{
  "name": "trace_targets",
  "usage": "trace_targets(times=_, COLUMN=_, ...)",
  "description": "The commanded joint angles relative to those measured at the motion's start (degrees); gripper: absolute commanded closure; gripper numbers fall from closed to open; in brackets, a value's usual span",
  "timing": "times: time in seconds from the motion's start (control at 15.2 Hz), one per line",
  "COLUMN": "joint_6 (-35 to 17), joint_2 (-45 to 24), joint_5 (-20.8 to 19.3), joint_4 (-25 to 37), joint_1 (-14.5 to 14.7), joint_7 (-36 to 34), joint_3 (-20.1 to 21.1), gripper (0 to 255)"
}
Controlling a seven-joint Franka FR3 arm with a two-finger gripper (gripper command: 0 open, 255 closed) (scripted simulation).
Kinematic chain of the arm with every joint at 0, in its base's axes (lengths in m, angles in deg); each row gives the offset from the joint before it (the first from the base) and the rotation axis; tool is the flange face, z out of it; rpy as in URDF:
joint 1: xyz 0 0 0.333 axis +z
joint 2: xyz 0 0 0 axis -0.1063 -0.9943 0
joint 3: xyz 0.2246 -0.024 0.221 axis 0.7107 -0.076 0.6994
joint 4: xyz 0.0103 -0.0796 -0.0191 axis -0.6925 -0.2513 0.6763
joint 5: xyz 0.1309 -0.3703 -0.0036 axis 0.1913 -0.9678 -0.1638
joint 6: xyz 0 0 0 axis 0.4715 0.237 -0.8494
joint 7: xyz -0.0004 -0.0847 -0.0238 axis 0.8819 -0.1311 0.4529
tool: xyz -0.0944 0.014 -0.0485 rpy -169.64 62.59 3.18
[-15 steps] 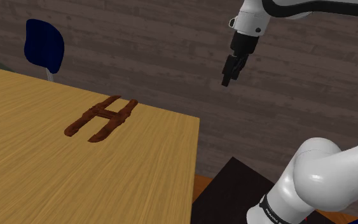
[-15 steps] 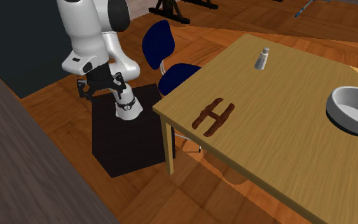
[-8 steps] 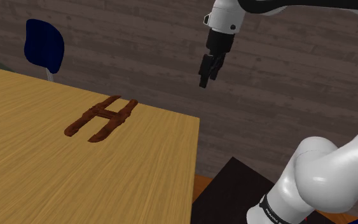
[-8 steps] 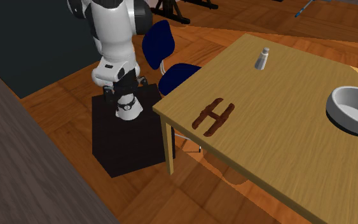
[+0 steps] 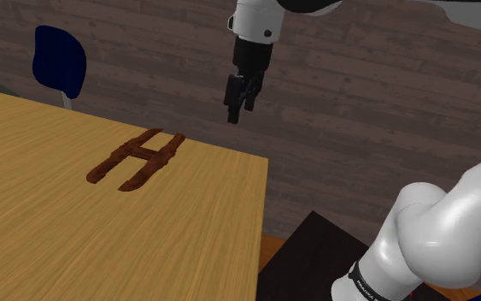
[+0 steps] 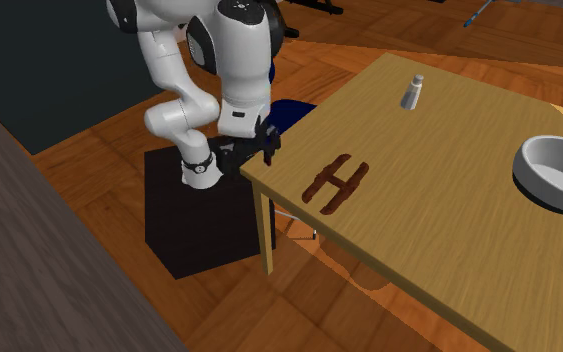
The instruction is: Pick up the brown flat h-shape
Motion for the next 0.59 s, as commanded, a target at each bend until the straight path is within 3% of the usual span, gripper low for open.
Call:
trace_targets(times=0.0, joint_6=-0.5, joint_2=-2.7, joint_5=0.1, joint_4=2.1, joint_1=0.8, joint_7=-0.5, joint_3=1.3, gripper=0)
trace_targets(times=0.53, joint_6=-0.6, joint_2=-15.3, joint_5=-1.0, joint_4=13.8, joint_1=4.7, joint_7=-4.0, joint_3=7.1, gripper=0)
